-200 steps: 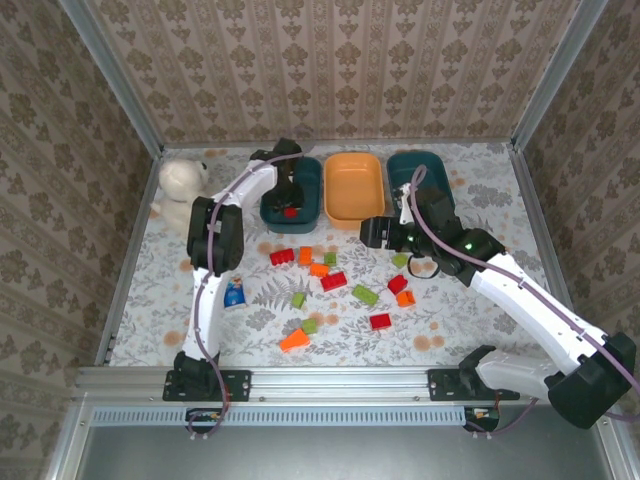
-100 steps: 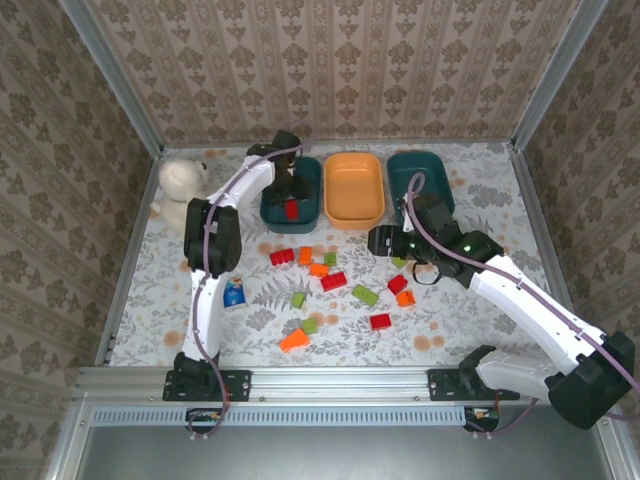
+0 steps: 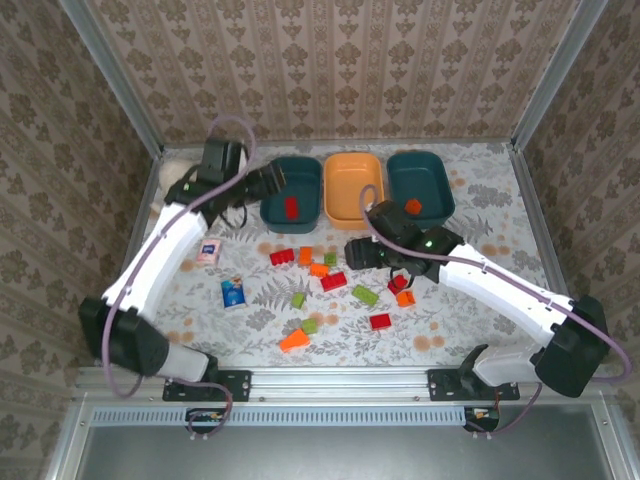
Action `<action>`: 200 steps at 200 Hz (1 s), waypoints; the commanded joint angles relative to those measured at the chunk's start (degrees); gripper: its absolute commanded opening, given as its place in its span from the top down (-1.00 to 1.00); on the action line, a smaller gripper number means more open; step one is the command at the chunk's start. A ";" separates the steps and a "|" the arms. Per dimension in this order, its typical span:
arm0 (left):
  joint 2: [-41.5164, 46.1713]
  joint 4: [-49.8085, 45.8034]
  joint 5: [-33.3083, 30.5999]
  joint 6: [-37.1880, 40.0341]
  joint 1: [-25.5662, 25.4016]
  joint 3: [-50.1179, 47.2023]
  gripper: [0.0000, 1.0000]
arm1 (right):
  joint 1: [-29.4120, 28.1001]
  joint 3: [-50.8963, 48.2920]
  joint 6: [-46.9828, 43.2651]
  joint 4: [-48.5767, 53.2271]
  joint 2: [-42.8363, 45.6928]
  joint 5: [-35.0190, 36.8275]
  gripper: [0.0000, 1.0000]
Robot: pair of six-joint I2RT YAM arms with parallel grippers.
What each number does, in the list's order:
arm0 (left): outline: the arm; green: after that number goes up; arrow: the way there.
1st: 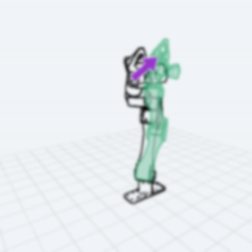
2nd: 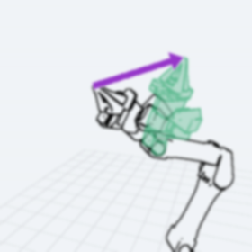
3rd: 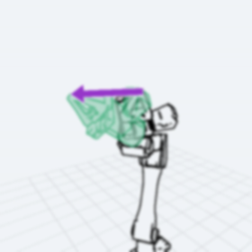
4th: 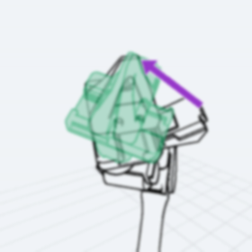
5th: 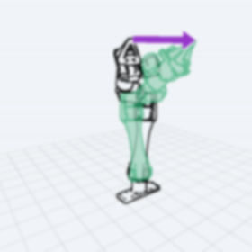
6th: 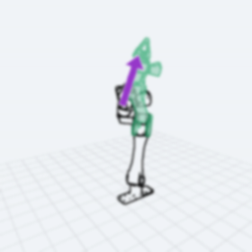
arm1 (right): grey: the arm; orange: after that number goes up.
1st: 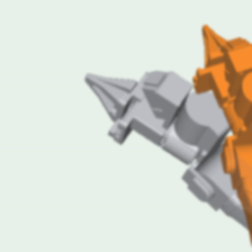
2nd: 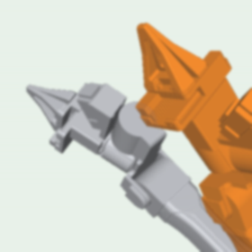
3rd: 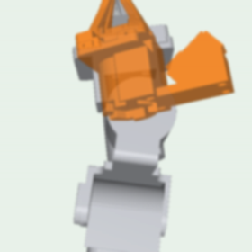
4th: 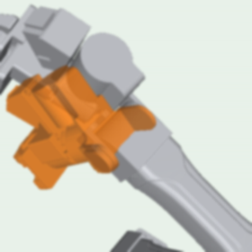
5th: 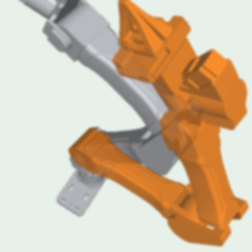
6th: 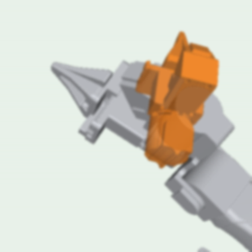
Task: Sort the legos into containers by color
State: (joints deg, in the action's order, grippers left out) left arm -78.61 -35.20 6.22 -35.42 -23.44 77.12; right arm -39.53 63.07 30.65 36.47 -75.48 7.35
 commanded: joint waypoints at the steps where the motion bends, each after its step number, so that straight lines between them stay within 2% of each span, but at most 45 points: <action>1: 7.90 3.33 2.66 -1.76 -2.37 -10.07 -0.58 | 5.67 -4.78 9.89 4.59 0.35 3.21 -0.55; 7: 11.26 3.91 2.66 -1.88 -4.25 -12.83 -0.58 | 7.14 -6.05 10.97 3.62 0.21 2.37 -0.57; 33: 23.00 5.71 2.22 -2.77 -6.81 -22.08 -0.64 | 12.14 -7.97 14.65 1.09 -3.06 1.86 -0.61; 82: 36.82 7.24 2.98 -6.27 -7.14 -32.09 -0.78 | 16.68 -6.00 19.56 -4.45 -14.25 -0.15 -0.72; 151: 38.01 6.16 2.32 -7.59 -7.32 -31.56 -0.77 | 18.16 -1.52 22.19 -8.02 -23.69 -1.84 -0.49; 180: 37.77 6.10 2.48 -7.47 -7.40 -31.50 -0.76 | 17.95 -1.78 25.05 -7.08 -25.03 -2.22 -0.32; 200: 37.49 6.70 2.48 -7.62 -7.41 -31.46 -0.75 | 17.46 -2.38 26.73 -5.97 -25.15 -1.60 -0.29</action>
State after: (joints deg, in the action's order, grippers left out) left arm -40.91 -29.91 8.40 -42.48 -30.46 44.93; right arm -21.56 60.45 53.87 28.86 -99.72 5.93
